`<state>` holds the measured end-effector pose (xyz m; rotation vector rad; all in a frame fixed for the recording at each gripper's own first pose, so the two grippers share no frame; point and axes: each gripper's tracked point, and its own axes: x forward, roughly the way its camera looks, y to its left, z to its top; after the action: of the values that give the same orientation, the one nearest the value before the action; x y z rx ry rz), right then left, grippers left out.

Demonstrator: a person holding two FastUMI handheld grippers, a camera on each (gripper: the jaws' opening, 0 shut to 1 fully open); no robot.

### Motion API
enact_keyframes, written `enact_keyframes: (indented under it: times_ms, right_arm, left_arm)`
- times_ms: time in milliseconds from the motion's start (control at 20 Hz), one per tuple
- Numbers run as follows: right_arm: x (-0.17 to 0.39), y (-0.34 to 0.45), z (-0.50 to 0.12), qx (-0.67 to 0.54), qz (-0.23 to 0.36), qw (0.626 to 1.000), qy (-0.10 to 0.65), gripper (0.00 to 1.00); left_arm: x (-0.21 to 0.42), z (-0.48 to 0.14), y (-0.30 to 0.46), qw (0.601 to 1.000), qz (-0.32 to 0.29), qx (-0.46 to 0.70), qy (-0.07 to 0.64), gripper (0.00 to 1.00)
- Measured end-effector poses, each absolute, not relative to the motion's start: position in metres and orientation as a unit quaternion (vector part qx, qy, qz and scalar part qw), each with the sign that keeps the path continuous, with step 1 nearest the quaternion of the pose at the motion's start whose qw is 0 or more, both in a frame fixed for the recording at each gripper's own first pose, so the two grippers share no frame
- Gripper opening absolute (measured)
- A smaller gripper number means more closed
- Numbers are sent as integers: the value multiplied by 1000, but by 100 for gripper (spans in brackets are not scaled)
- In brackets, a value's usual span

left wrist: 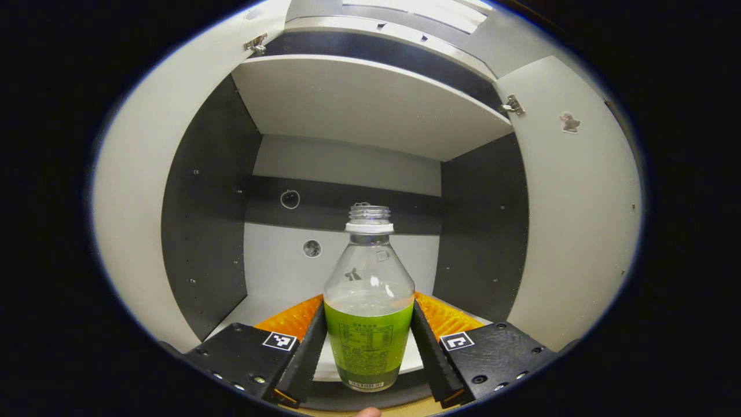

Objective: Grasp the bottle in the cabinet with the left hand and place it on the coaster, then close the right door with the right hand and the left door with the left hand.

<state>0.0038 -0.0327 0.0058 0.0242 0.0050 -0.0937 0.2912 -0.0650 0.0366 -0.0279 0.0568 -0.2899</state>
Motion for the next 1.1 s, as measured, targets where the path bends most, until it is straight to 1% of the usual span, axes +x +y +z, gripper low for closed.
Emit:
enact_keyframes:
  times_ms: [150, 250, 450, 600, 750, 850, 1000, 1100]
  right_arm:
    - [3, -23, 9, 11, -27, 1000, 2, 84]
    - [1, -16, 13, 11, -14, 1000, 1, 84]
    - [-6, -5, 23, -1, 7, 1000, -2, 84]
    - [-12, -3, 28, -11, 9, 1000, -3, 84]
    - [-18, -3, 30, -4, 10, 1000, -8, 84]
    - [-20, -9, 30, -2, -1, 1000, -7, 84]
    - [-22, -17, 32, -6, -15, 1000, -4, 84]
    - [-21, -22, 36, -13, -22, 1000, -4, 84]
  left_arm:
    - [249, 32, -74, 987, -162, 3, 23, 75]
    - [218, 19, -86, 983, -180, 9, 31, 75]
    - [160, -40, -104, 979, -191, 14, 64, 75]
    - [130, -84, -109, 980, -180, 3, 85, 75]
    - [110, -110, -108, 985, -158, 2, 67, 74]
    - [96, -131, -111, 987, -148, 3, 67, 74]
    - [80, -164, -118, 986, -141, 1, 89, 75]
    - [71, -179, -120, 987, -134, 2, 87, 74]
